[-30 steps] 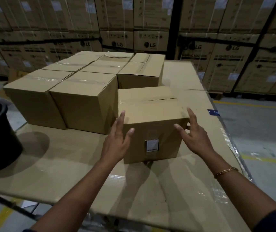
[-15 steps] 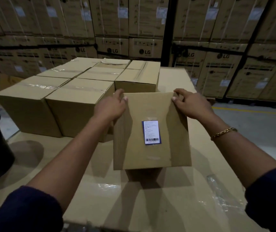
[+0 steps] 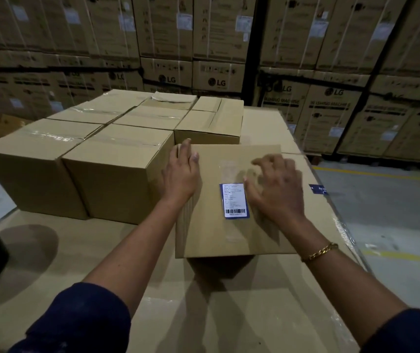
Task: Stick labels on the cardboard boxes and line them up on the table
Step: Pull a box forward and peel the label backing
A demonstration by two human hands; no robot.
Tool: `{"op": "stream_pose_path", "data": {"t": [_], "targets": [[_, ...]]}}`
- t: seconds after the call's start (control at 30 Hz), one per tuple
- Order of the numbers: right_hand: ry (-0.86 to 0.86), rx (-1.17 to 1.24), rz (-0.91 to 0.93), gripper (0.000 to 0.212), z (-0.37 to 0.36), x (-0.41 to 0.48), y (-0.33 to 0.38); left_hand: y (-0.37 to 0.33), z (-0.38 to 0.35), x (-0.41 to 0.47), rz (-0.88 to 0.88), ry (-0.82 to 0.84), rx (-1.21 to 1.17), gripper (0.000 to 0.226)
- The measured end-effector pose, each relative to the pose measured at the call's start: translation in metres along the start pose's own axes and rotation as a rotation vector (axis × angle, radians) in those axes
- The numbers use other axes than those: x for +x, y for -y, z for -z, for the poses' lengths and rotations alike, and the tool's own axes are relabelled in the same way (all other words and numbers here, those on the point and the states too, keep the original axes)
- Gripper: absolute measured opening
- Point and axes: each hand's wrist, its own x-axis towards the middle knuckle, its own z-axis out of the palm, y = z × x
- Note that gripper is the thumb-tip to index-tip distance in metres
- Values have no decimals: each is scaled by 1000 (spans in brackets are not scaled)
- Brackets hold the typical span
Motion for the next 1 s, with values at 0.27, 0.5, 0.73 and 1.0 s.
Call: {"op": "stream_pose_path", "data": {"t": [0.27,0.5,0.73,1.0], "targets": [[221,-10,-24,60,-15,-10,46,4,-3,12,7,4,3,51],[109,-9,12,31,-18,-11,46,3,-5,14,10,1,19,51],[31,31,-10,29,-17,-9,48,5,-5,15,2,1,12,51],[67,17,-10,31,-16,-8,46,3,-4,11,-3,17,9,52]]}}
